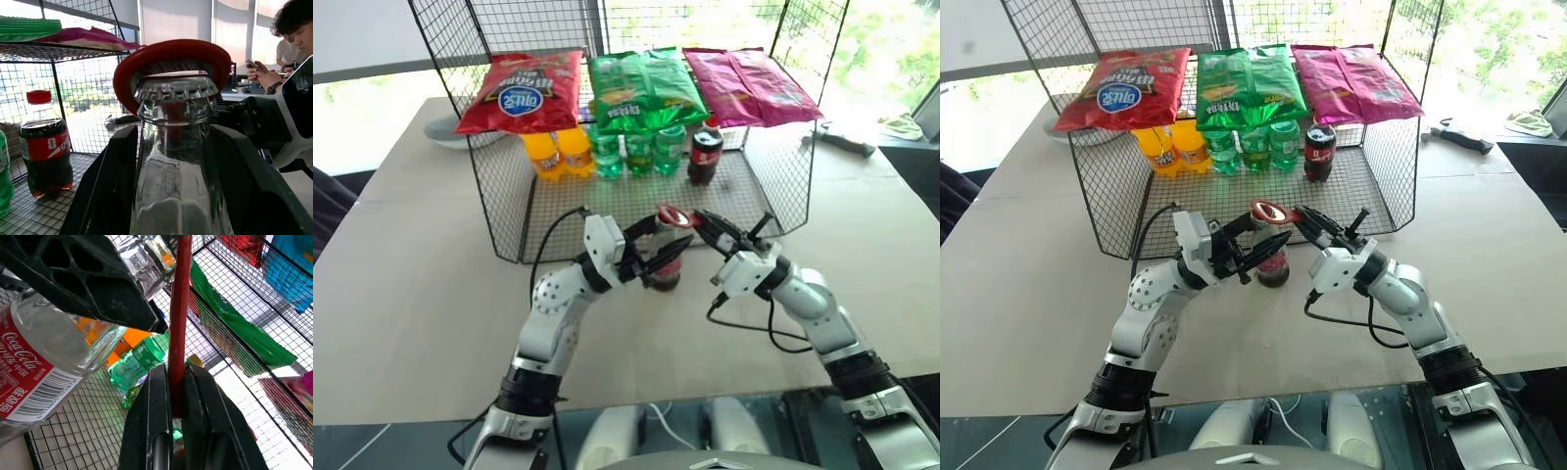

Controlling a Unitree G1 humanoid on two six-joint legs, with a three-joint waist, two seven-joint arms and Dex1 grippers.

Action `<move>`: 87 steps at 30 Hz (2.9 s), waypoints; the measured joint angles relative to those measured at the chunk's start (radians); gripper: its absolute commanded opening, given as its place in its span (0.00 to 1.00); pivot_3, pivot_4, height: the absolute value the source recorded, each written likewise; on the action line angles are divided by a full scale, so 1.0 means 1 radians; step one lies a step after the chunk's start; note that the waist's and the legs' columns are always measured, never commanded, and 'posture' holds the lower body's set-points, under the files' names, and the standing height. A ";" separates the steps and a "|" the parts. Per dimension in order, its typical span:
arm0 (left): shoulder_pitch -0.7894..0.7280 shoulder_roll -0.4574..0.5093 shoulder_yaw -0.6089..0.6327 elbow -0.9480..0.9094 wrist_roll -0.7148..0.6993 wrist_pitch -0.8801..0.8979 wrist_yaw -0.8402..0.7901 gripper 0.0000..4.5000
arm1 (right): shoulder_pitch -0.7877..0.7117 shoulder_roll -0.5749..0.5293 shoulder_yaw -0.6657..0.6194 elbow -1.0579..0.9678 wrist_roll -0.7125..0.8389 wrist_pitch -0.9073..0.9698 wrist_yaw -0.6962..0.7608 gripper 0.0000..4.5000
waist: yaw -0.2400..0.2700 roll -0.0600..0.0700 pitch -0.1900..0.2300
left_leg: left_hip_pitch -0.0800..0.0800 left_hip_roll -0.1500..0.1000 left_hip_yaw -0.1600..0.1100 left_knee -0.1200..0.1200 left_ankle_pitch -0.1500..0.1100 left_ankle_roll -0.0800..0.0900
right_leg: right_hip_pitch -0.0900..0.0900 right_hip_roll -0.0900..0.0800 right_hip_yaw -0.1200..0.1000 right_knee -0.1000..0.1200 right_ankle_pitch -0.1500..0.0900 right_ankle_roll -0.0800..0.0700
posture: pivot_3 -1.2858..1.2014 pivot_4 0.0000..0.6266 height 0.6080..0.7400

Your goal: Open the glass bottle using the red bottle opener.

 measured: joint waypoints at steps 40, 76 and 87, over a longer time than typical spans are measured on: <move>-0.012 -0.024 -0.003 0.016 -0.003 0.009 0.001 0.40 | -0.276 -0.253 0.001 0.182 -0.405 -0.296 -0.324 0.00 | 0.007 0.001 0.001 | 0.003 -0.001 -0.001 -0.001 0.000 0.000 | 0.005 0.000 -0.001 -0.002 0.000 0.000 | 0.52 0.24 1.00; -0.011 -0.022 0.003 0.015 -0.015 0.010 0.007 0.40 | -0.240 -0.200 -0.057 0.116 -0.251 -0.159 -0.433 0.00 | 0.001 0.000 0.001 | 0.004 0.000 0.000 -0.005 0.000 0.000 | 0.005 0.000 0.000 -0.005 0.000 0.000 | 0.52 0.24 1.00; 0.009 -0.005 0.006 0.062 0.001 0.044 0.016 0.99 | -0.167 -0.143 -0.062 0.100 -0.174 -0.066 -0.374 0.00 | 0.000 0.001 0.003 | 0.001 0.000 0.000 -0.008 0.000 0.000 | 0.002 0.000 0.000 -0.009 0.000 0.000 | 0.52 0.24 1.00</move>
